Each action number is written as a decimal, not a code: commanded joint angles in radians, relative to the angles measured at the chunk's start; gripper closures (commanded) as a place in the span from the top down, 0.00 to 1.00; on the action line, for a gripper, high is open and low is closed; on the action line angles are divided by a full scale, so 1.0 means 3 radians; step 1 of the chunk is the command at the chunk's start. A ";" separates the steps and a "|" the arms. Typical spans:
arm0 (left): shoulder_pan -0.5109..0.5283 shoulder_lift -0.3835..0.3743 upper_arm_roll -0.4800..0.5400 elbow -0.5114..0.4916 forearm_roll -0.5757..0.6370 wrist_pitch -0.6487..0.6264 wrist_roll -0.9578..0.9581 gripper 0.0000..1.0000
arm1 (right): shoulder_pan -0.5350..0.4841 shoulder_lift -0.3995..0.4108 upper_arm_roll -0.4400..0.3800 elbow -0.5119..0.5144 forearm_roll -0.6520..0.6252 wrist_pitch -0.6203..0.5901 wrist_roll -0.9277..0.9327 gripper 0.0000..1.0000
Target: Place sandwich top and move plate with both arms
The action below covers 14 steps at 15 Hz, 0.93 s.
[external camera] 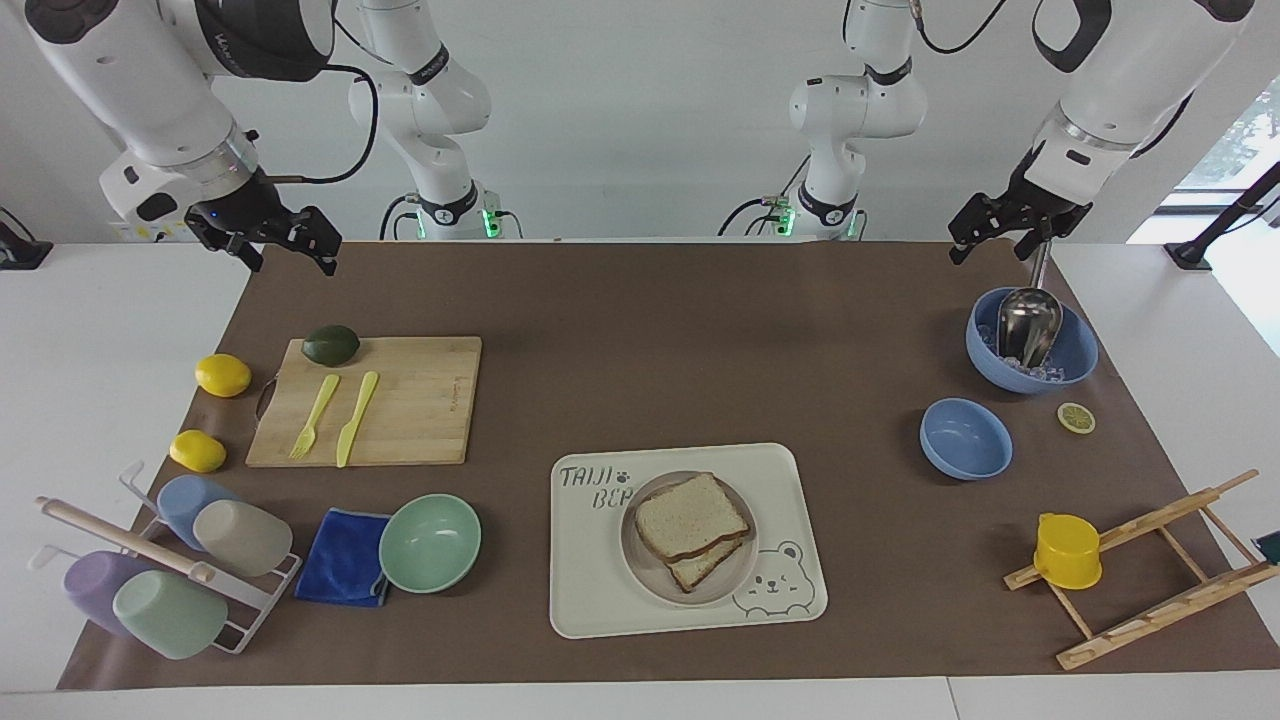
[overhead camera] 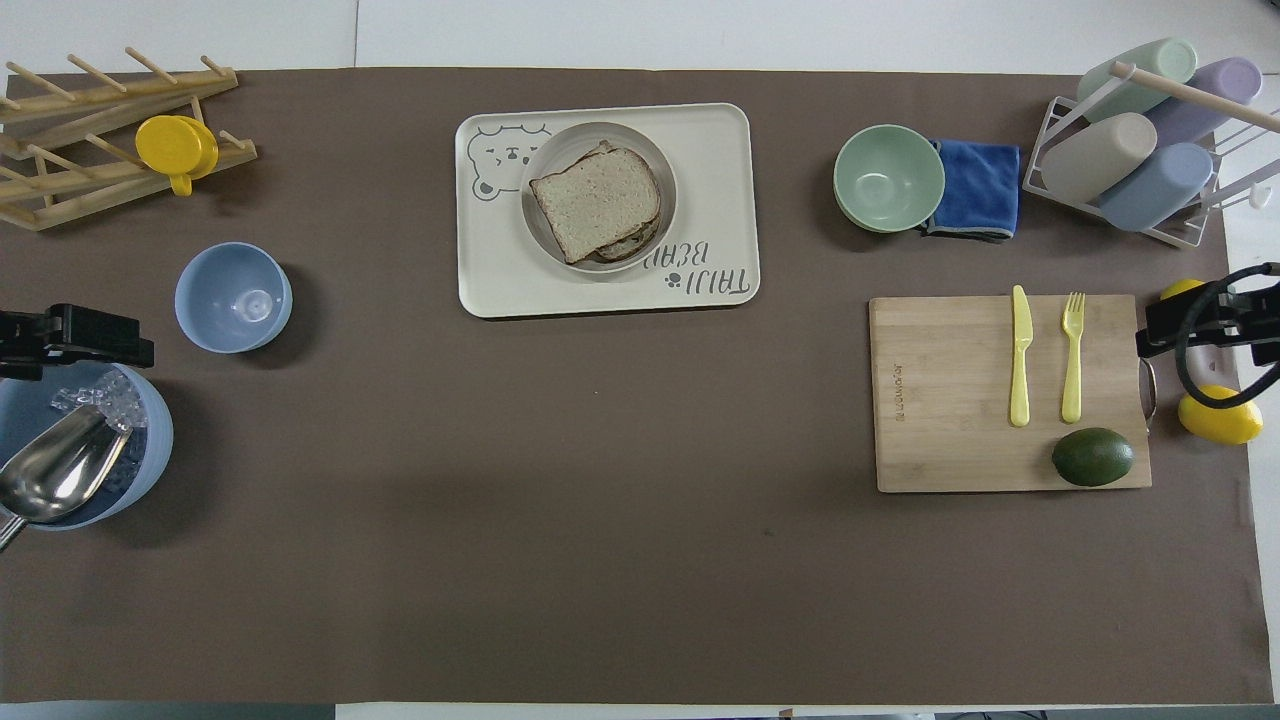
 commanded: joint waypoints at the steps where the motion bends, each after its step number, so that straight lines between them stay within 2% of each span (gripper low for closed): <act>1: 0.0024 0.0123 -0.0073 0.0118 0.0225 0.0087 0.0082 1.00 | -0.0036 -0.0053 0.0012 -0.0046 0.0060 0.0004 -0.0074 1.00; 4: 0.0065 0.0184 -0.0150 0.0246 0.0308 0.0067 0.0108 1.00 | -0.0036 -0.0058 0.0012 -0.0046 0.0060 0.0004 -0.0074 1.00; 14: -0.0032 0.0251 -0.0078 0.0241 0.0267 -0.0025 0.0139 1.00 | -0.0036 -0.0058 0.0012 -0.0046 0.0060 0.0004 -0.0074 1.00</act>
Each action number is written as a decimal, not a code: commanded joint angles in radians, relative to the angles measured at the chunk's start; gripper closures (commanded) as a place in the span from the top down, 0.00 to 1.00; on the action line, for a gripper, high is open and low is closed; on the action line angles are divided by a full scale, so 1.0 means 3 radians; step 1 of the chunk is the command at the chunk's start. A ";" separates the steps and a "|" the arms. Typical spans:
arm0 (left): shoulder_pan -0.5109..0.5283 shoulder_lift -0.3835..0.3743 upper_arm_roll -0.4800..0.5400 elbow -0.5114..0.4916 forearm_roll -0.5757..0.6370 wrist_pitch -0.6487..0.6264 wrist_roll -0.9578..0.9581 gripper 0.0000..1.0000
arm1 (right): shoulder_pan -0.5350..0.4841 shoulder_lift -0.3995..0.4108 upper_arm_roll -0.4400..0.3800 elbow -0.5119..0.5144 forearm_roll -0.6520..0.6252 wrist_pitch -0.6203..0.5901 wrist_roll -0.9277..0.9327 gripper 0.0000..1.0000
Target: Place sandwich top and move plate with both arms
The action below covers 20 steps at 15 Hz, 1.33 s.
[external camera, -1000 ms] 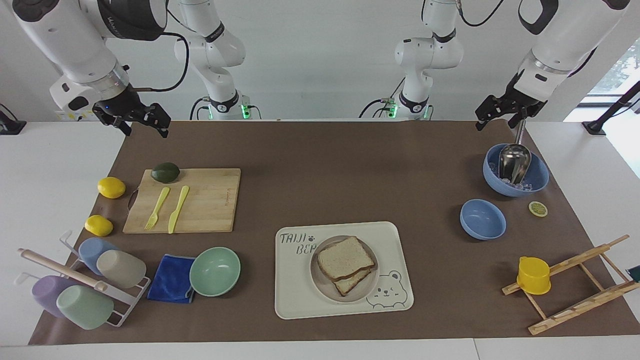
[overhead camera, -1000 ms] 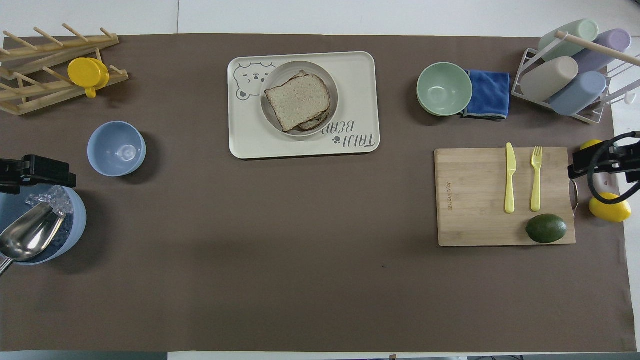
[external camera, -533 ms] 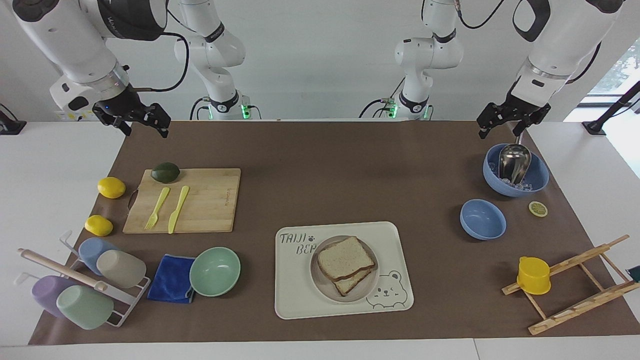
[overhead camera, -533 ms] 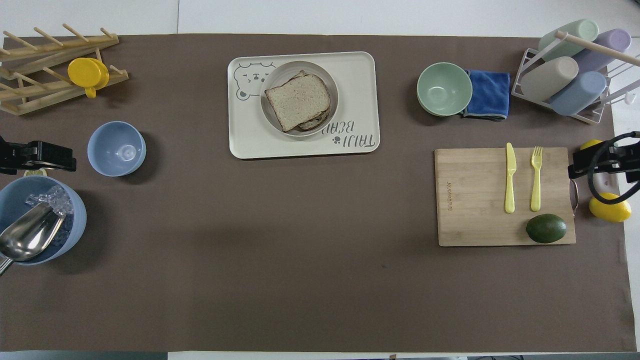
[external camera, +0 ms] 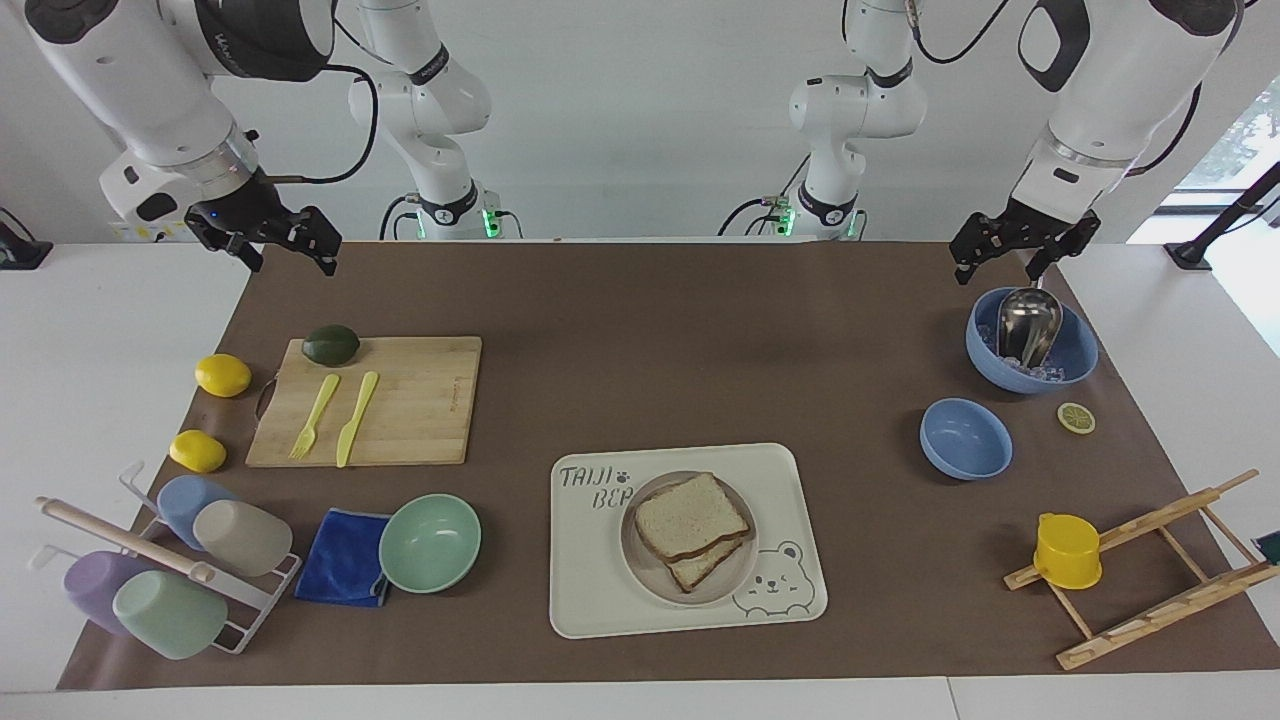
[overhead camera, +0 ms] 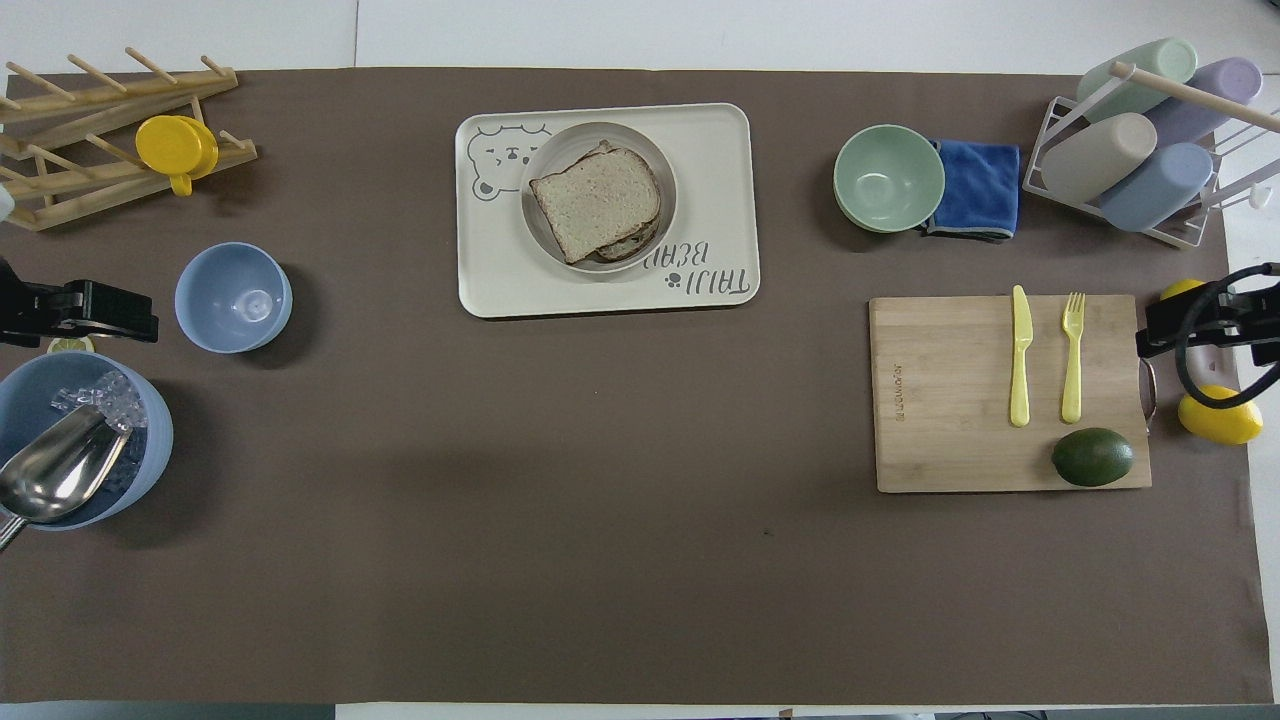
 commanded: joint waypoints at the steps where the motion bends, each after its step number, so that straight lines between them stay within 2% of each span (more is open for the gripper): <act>1: -0.0022 0.0039 0.0024 0.0067 0.0004 -0.0075 0.0057 1.00 | -0.0036 -0.0058 0.0012 -0.0046 0.0060 0.0004 -0.0074 1.00; 20: 0.0054 -0.0048 0.0019 0.0026 -0.0232 -0.0019 0.0046 1.00 | -0.0036 -0.0053 0.0012 -0.0046 0.0060 0.0004 -0.0074 1.00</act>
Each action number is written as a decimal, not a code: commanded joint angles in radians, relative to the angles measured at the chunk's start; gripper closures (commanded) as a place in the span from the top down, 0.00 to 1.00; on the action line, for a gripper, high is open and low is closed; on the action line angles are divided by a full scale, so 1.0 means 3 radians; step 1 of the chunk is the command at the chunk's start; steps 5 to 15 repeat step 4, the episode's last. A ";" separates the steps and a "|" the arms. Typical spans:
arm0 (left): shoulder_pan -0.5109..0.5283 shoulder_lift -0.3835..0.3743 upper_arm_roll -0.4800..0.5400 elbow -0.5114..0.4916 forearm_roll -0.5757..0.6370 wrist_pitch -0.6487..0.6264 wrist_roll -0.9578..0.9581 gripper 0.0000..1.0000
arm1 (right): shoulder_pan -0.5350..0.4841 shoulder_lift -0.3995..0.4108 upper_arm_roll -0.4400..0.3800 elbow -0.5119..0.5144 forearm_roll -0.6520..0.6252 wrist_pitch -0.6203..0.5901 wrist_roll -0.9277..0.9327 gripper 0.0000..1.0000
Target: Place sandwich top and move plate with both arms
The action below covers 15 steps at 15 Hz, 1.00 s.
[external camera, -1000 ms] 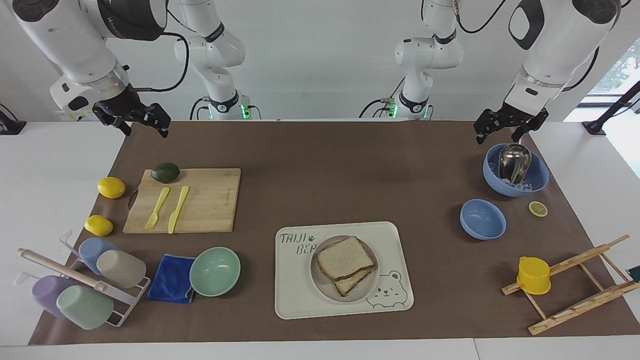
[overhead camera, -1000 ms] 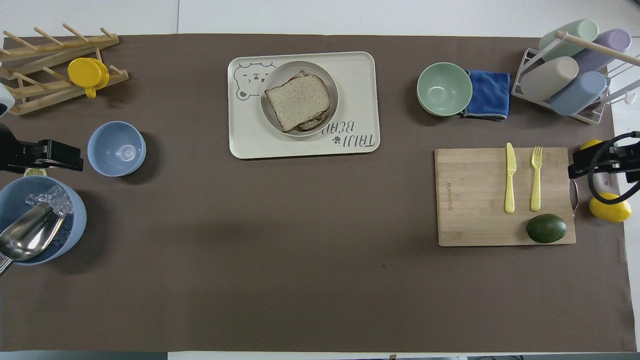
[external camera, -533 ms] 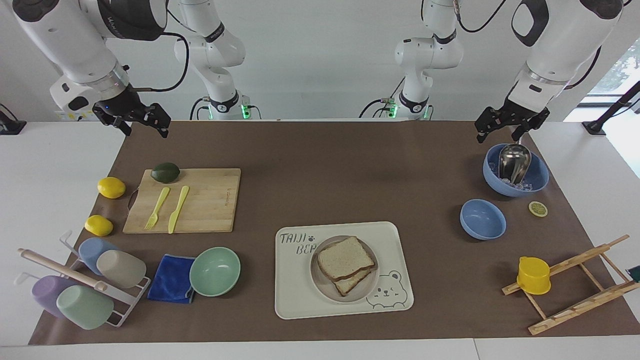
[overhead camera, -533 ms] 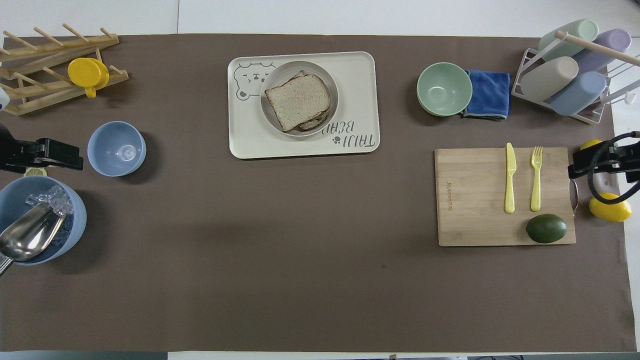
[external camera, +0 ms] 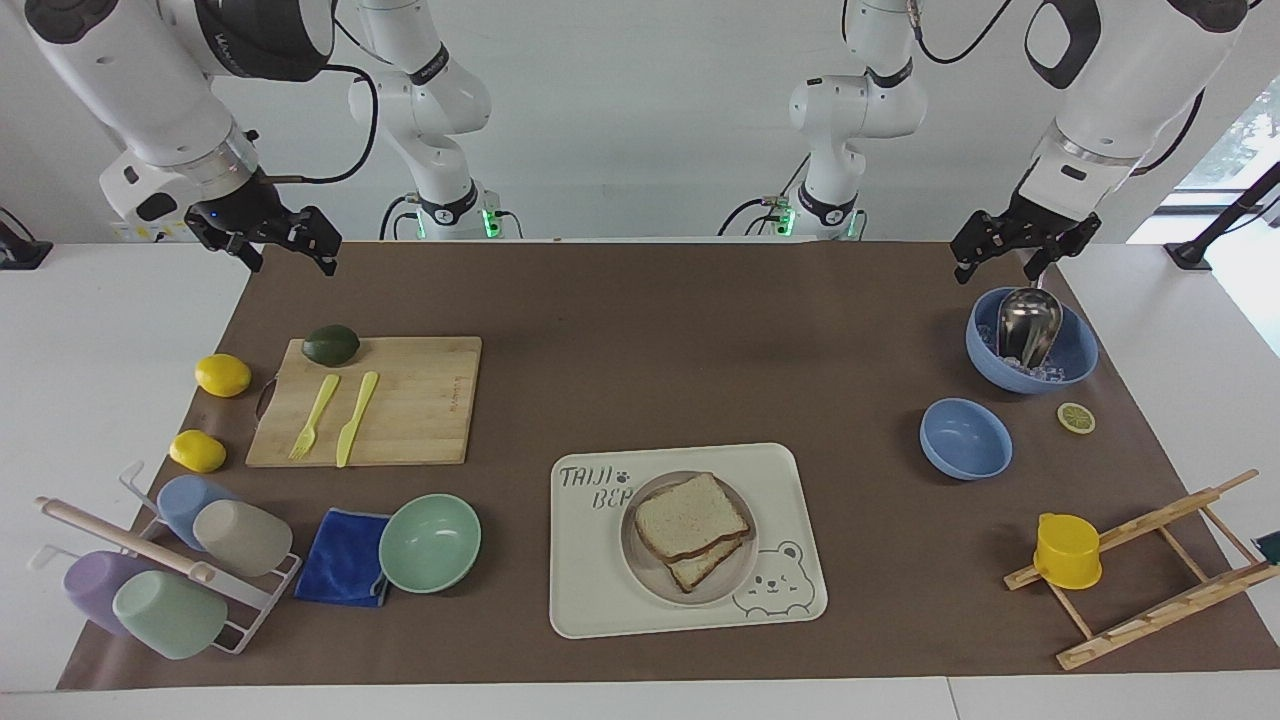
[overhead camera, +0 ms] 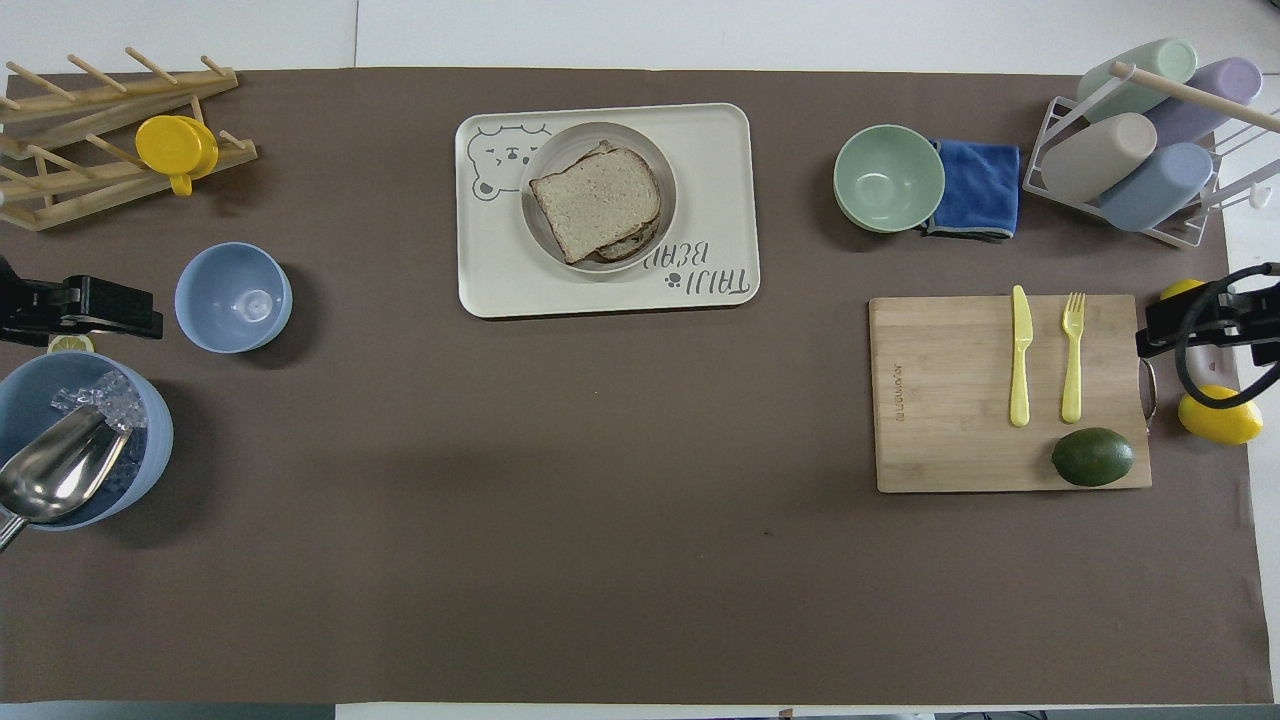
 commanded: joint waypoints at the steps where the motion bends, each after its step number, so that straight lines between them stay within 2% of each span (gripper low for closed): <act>1: 0.0041 -0.0030 -0.0007 0.0002 -0.0072 -0.0012 0.0046 1.00 | -0.0036 -0.0053 0.0012 -0.0046 0.0060 0.0004 -0.0074 1.00; 15: 0.0041 -0.0035 -0.0012 0.0002 -0.0072 -0.0032 0.0051 1.00 | -0.0036 -0.0053 0.0012 -0.0046 0.0060 0.0004 -0.0074 1.00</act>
